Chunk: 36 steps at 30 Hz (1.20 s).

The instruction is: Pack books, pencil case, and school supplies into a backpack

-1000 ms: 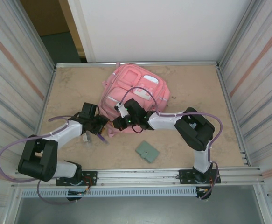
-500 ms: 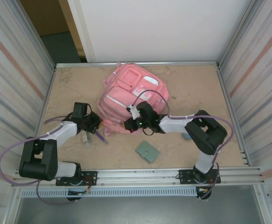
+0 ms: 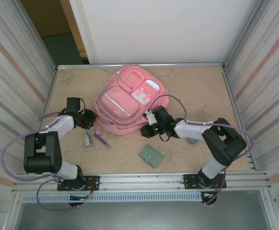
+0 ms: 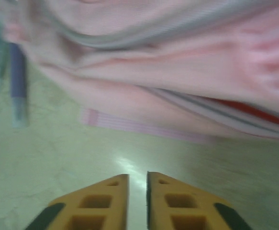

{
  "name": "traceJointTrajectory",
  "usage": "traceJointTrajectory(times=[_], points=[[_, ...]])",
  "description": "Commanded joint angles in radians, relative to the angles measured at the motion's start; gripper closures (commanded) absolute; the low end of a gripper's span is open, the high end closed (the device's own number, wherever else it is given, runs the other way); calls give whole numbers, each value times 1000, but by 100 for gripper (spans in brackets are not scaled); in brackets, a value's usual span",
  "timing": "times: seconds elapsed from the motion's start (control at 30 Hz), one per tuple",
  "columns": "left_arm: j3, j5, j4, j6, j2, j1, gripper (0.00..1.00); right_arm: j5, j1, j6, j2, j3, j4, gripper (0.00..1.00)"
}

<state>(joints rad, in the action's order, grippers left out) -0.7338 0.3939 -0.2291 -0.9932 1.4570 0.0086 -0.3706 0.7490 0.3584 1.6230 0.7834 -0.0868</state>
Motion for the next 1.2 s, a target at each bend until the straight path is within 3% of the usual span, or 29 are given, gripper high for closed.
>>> traceJointTrajectory(times=[0.0, 0.13, 0.3, 0.43, 0.57, 0.77, 0.83, 0.93, 1.0, 1.17], points=[[45, 55, -70, 1, -76, -6, 69, -10, 86, -40, -3, 79, 33, 70], [63, -37, -201, -1, -230, -4, 62, 20, 126, 31, 38, 114, -43, 65], [49, -153, -207, -55, -329, -55, 54, -35, 128, 166, 120, 160, -106, 58], [30, -197, -122, -74, -284, -129, 53, -222, 100, 402, 257, 311, -50, 55], [20, -201, -60, -94, -192, -152, 53, -110, 111, 466, 248, 342, 2, 50], [-83, -296, -96, -25, -94, -206, 56, -144, 63, 671, 300, 324, -101, 50], [-108, -276, -106, -4, -67, -215, 61, -160, 65, 751, 323, 325, -146, 51], [-95, -230, -83, -32, -49, -217, 86, -132, 86, 877, 345, 307, -189, 52], [-90, -219, -75, -52, -54, -231, 96, -76, 101, 920, 342, 281, -179, 54], [-97, -220, -95, -63, -80, -283, 100, 40, 119, 999, 309, 218, -252, 60]])
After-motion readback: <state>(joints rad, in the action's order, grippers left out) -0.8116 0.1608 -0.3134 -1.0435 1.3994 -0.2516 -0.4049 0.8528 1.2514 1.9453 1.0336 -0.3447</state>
